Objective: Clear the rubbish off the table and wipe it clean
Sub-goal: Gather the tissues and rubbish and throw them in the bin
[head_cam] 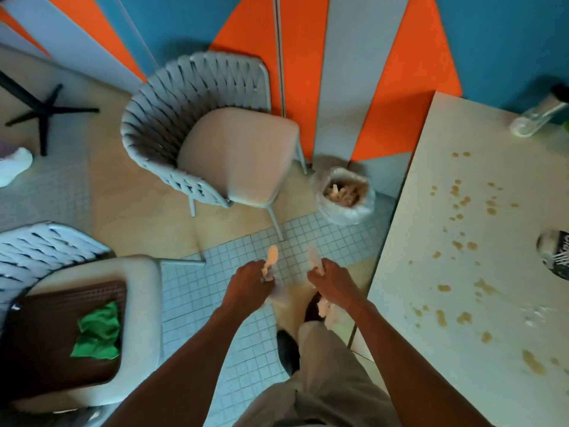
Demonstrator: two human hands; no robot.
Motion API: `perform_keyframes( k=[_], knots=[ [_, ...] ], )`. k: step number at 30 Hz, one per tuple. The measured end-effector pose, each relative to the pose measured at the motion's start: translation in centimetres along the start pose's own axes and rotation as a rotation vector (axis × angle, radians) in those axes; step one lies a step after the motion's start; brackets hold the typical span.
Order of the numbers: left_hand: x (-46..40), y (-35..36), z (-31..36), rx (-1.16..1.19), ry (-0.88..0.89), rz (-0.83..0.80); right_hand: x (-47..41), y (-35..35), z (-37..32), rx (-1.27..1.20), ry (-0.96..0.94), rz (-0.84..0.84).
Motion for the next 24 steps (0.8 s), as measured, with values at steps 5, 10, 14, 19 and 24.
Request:
perform_keyframes(
  k=[5,10,14,19,24],
  knots=[
    [-5.8,-2.8,1.0,-0.092,0.02,-0.02,-5.6,0.1,-1.3,-0.048,0.01,-0.002],
    [-12.7,-4.0,3.4,-0.176,0.046,-0.06,-11.8,-0.8,-1.7,-0.1,0.062,-0.005],
    [-17.1,-3.5,6.3,-0.287,0.096,-0.128,-15.4,-2.1,-2.0,-0.16,0.103,0.002],
    [-21.6,-3.3,12.3,-0.321,0.194,-0.208,-19.1,-5.7,-2.0,-0.215,0.182,0.074],
    [-24.9,-2.7,16.8,-0.307,0.241,-0.304,-21.8,-8.8,-0.7,-0.223,0.279,0.163]
  ],
)
Point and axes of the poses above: each hand's wrist, its own x-axis away from the middle knuckle, its own y-axis out of the palm, z = x × y, the point moved 7 cm from there along -x, towards the middle knuckle, and after that the axes turned 8 degrees about -y, right-handed, at the moved point
